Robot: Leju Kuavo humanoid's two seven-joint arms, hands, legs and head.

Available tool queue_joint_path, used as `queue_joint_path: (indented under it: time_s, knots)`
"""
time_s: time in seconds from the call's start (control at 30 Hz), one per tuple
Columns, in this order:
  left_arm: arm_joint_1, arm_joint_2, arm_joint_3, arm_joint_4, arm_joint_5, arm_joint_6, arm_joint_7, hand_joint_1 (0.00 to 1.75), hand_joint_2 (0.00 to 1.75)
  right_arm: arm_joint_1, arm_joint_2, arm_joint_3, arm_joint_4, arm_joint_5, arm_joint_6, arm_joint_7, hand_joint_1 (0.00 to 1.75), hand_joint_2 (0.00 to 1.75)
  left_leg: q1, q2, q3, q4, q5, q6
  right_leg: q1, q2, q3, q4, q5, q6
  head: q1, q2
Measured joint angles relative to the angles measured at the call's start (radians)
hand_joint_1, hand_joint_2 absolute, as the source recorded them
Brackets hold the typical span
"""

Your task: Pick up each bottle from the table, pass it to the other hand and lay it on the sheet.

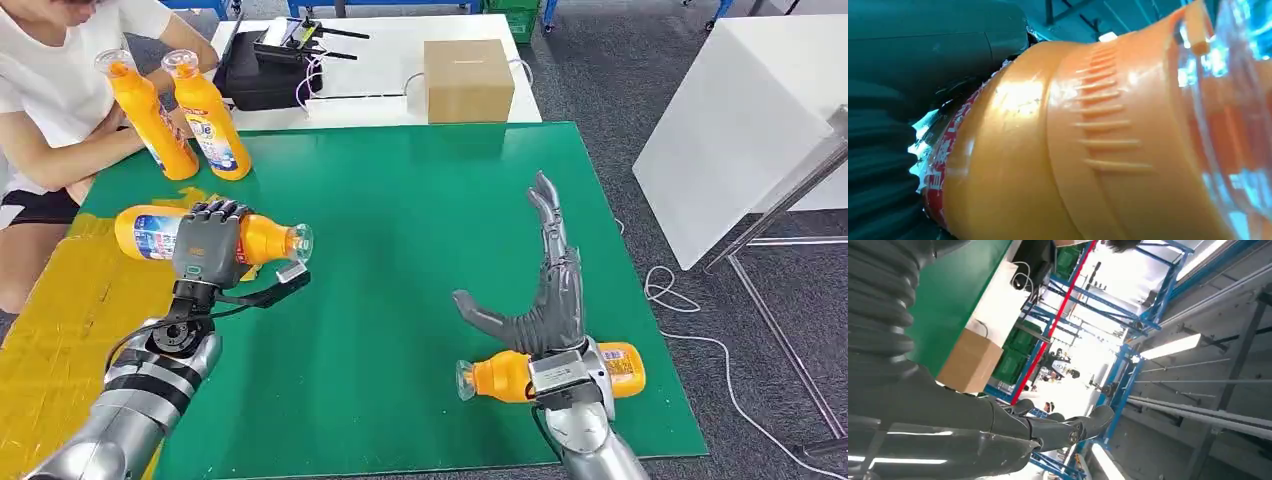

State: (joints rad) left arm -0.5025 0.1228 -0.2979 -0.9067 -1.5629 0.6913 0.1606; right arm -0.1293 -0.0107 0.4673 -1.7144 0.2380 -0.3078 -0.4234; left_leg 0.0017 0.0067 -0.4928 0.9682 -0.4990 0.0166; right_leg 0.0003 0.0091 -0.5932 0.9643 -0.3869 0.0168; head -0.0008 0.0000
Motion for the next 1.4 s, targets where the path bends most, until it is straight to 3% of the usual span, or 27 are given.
queue_joint_path:
  time_s: [0.03, 0.07, 0.17, 0.23, 0.5, 0.8, 1.07, 1.3, 1.4]
  knots:
    - [0.000, 0.000, 0.000, 0.002, -0.001, 0.000, 0.001, 1.75, 1.75, 0.000, -0.001, 0.000, 0.000, 0.000, 0.000, 0.000, 0.00, 1.75, 0.000, 0.000, 0.000, 0.000, 0.000, 0.000, 0.000, 0.000, 0.000, 0.000, 0.000, 0.000, 0.000, 0.000]
    - [0.000, 0.000, 0.000, 0.005, -0.002, 0.000, 0.001, 0.00, 1.75, 0.001, -0.001, 0.000, 0.000, 0.000, 0.000, 0.000, 0.00, 1.75, 0.000, 0.000, 0.000, 0.000, 0.000, 0.000, 0.000, 0.000, 0.000, 0.000, 0.000, 0.000, 0.000, 0.000]
    - [-0.012, 0.011, -0.002, 0.089, 0.006, 0.003, 0.010, 0.00, 1.75, 0.020, -0.016, -0.007, -0.012, 0.000, 0.000, 0.000, 0.00, 1.75, 0.000, 0.000, 0.000, 0.000, 0.000, 0.000, 0.000, 0.000, 0.000, 0.000, 0.000, 0.000, 0.000, 0.000]
    - [-0.039, 0.019, 0.073, 0.306, 0.103, -0.001, -0.009, 0.00, 1.75, 0.034, -0.032, -0.008, -0.014, -0.007, 0.000, 0.000, 0.00, 1.75, 0.000, 0.002, 0.000, 0.000, 0.000, 0.000, 0.000, 0.002, 0.000, 0.000, 0.000, 0.000, 0.000, 0.000]
    - [-0.100, 0.025, 0.140, 0.514, 0.097, -0.130, 0.109, 0.00, 1.75, 0.034, -0.039, -0.008, -0.013, -0.014, 0.010, 0.011, 0.00, 1.75, 0.000, -0.005, 0.002, -0.001, 0.000, 0.000, -0.001, -0.003, 0.005, 0.000, 0.000, 0.000, 0.000, 0.000]
    - [-0.129, 0.032, 0.193, 0.568, 0.125, -0.208, 0.124, 0.00, 1.75, 0.032, -0.040, -0.008, -0.009, -0.014, 0.018, 0.026, 0.00, 1.75, 0.000, -0.005, 0.012, -0.001, -0.001, 0.000, -0.001, -0.003, 0.015, 0.000, -0.001, 0.000, 0.000, 0.000]
    - [-0.127, 0.030, 0.248, 0.570, 0.176, -0.192, 0.061, 0.00, 1.75, 0.032, -0.039, -0.014, -0.002, -0.012, 0.019, 0.034, 0.00, 1.75, 0.000, -0.005, 0.013, -0.001, 0.001, -0.001, -0.001, -0.003, 0.015, 0.000, -0.001, -0.001, 0.000, 0.000]
    - [-0.105, 0.016, 0.306, 0.566, 0.207, -0.022, -0.076, 0.00, 1.75, 0.038, -0.038, -0.024, 0.008, -0.012, 0.019, 0.036, 0.00, 1.75, 0.000, -0.005, 0.013, -0.001, 0.001, -0.001, -0.001, -0.003, 0.014, 0.000, -0.001, -0.001, 0.000, 0.000]
    - [-0.051, 0.006, 0.310, 0.464, 0.062, 0.004, -0.050, 0.00, 1.75, 0.045, -0.038, -0.032, 0.014, -0.012, 0.017, 0.034, 0.00, 1.75, 0.000, -0.005, 0.012, -0.001, 0.001, -0.001, 0.000, -0.003, 0.013, 0.000, -0.001, -0.001, 0.000, 0.000]
